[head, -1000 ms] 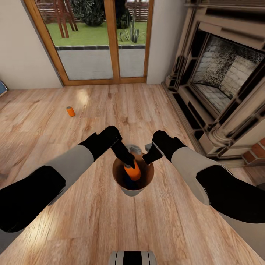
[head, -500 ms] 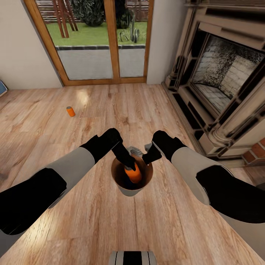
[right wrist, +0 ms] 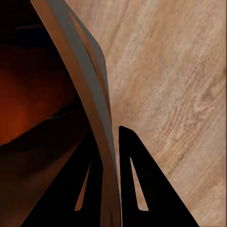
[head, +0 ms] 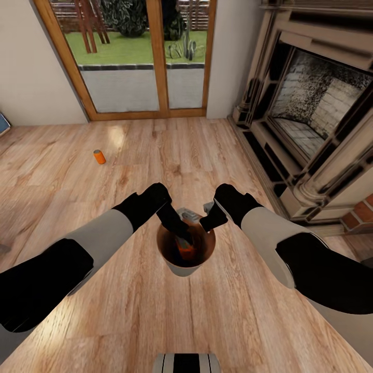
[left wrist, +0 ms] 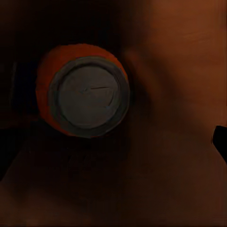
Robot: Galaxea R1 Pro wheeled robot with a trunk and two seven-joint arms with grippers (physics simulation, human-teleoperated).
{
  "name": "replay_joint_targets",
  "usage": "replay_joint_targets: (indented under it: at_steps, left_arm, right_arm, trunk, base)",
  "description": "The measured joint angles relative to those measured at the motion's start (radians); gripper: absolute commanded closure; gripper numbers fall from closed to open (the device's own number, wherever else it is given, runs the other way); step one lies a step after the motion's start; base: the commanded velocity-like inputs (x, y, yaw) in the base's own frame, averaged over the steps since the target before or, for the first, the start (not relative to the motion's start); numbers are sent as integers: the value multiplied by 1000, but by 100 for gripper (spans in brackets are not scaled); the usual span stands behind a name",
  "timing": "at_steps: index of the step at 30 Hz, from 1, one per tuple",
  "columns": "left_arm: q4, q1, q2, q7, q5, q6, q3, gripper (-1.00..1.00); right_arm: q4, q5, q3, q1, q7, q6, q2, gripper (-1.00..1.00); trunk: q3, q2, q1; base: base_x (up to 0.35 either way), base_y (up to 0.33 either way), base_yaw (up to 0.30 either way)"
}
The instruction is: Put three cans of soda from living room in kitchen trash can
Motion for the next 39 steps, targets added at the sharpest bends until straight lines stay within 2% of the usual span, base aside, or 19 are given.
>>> replay_joint_targets:
  at_steps: [9,11,13,14,15,16,17,19,20,22,24,25,26,28,31,32,36,37,39]
  left_arm:
    - [-12,1,11,19,7,0,9,-100]
    - [-39,1,30,15,11,0,21,-100]
    - [-86,3,86,0,76,0,70,-100]
    - [-133,4,128,-20,92,0,125,-100]
    - [-161,7,159,-60,81,0,161,-100]
    - [-216,21,203,0,34,-2,230,-100]
    - [-279,44,259,3,28,-2,303,-100]
    - [-409,103,331,7,27,-2,443,-100]
    - [-466,133,360,11,25,-2,505,-100]
    - [-541,193,391,31,23,-1,602,-100]
    - [-567,238,401,85,23,0,643,-100]
    - [-576,267,405,145,22,-1,665,-100]
    - [-579,299,407,216,23,-16,704,-100]
    - [-572,361,403,356,18,-97,817,-100]
    - [-527,424,399,489,19,-167,893,-100]
    - [-516,436,399,505,22,-179,901,-100]
    - [-471,525,385,561,23,-278,924,-100]
    - [-470,532,380,564,24,-283,925,-100]
    - [-467,550,350,576,24,-295,926,-100]
  right_arm:
    - [6,-5,-3,0,0,1,0,100]
    - [11,-4,-3,0,-2,2,0,100]
    - [13,-2,-14,0,-4,-1,-1,100]
    - [14,-8,-18,0,-4,1,-1,100]
    - [14,-16,-21,0,-4,3,-2,100]
    - [15,-23,-18,0,-4,5,-2,100]
    - [16,-21,-16,0,-5,5,-3,100]
    - [16,-3,-11,0,-7,1,-10,100]
    - [16,3,-8,1,-8,0,-16,100]
    - [17,10,-6,1,-9,-1,-32,100]
    - [15,14,-4,1,-9,-2,-45,100]
    - [13,11,-5,1,-9,-1,-51,100]
    - [13,5,-8,1,-9,0,-60,100]
    - [13,-13,-15,2,-6,4,-86,100]
    - [18,-8,-13,8,-6,3,-128,100]
    - [18,5,-6,14,-5,0,-138,100]
    - [20,-1,-10,63,2,2,-229,100]
    - [19,23,-1,66,0,-4,-237,100]
    - [16,32,4,87,-1,-5,-257,100]
  trunk:
    - [0,0,0]
    - [0,0,0]
    - [0,0,0]
    - [0,0,0]
    - [0,0,0]
    - [0,0,0]
    - [0,0,0]
    - [0,0,0]
    - [0,0,0]
    - [0,0,0]
    - [0,0,0]
    - [0,0,0]
    - [0,0,0]
    - [0,0,0]
    - [0,0,0]
    - [0,0,0]
    - [0,0,0]
    - [0,0,0]
    - [0,0,0]
  base:
    - [0,0,0]
    - [0,0,0]
    - [0,0,0]
    - [0,0,0]
    - [0,0,0]
    - [0,0,0]
    - [0,0,0]
    - [0,0,0]
    - [0,0,0]
    - [0,0,0]
    - [0,0,0]
    - [0,0,0]
    - [0,0,0]
    - [0,0,0]
    - [0,0,0]
    - [0,0,0]
    - [0,0,0]
    - [14,0,0]
    - [107,0,0]
